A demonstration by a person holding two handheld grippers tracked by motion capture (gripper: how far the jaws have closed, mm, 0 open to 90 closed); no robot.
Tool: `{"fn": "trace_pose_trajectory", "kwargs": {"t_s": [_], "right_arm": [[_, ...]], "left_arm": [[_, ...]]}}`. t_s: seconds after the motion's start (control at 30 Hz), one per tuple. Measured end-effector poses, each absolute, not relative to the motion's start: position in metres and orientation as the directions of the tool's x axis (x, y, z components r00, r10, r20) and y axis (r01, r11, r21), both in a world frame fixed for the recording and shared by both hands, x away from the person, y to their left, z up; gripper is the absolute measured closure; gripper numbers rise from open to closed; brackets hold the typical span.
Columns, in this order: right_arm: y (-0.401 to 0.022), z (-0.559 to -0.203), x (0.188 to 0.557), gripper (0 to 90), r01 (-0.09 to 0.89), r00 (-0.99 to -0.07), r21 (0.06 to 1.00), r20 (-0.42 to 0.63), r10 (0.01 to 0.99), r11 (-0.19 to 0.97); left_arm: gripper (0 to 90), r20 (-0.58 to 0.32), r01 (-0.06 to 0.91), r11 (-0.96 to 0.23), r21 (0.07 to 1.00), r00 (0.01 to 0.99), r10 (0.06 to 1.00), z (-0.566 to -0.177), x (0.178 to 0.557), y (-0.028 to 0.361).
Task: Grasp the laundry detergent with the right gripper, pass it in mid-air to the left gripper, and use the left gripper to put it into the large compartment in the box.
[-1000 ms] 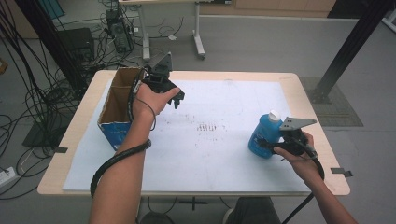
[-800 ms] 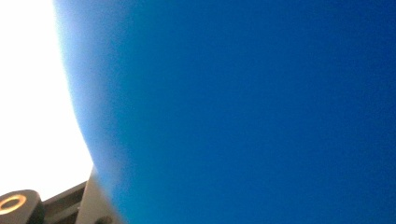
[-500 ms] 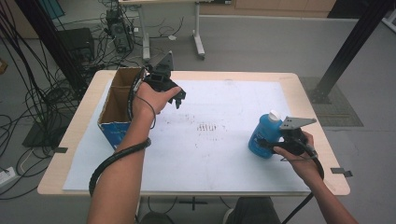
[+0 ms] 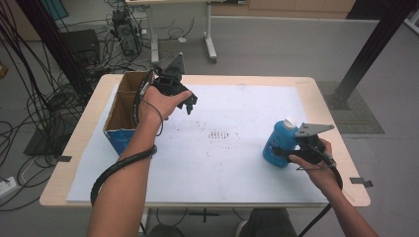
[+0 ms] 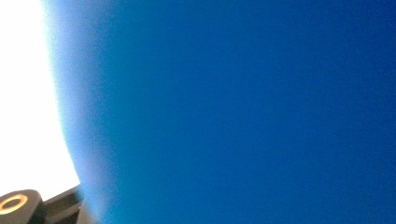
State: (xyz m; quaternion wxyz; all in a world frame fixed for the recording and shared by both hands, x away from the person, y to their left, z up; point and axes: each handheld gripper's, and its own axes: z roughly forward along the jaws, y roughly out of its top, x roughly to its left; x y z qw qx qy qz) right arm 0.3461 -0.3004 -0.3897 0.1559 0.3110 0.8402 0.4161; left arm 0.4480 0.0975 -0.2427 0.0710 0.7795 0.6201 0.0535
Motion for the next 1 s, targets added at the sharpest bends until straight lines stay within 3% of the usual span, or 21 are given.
{"fn": "trace_pose_trajectory", "kwargs": {"t_s": [0.63,1.0], "right_arm": [[-0.292,-0.373,0.351,43.2,0.421,-0.767,0.757,0.003,0.642,0.5],[-0.259,-0.332,0.371,43.3,0.398,-0.806,0.743,0.002,0.592,0.539]], "left_arm": [[5.7,-0.042,0.924,-0.318,0.212,0.334,0.942,-0.224,0.435,0.109],[5.4,-0.012,0.852,-0.482,0.206,0.494,0.869,-0.186,0.424,0.108]]}}
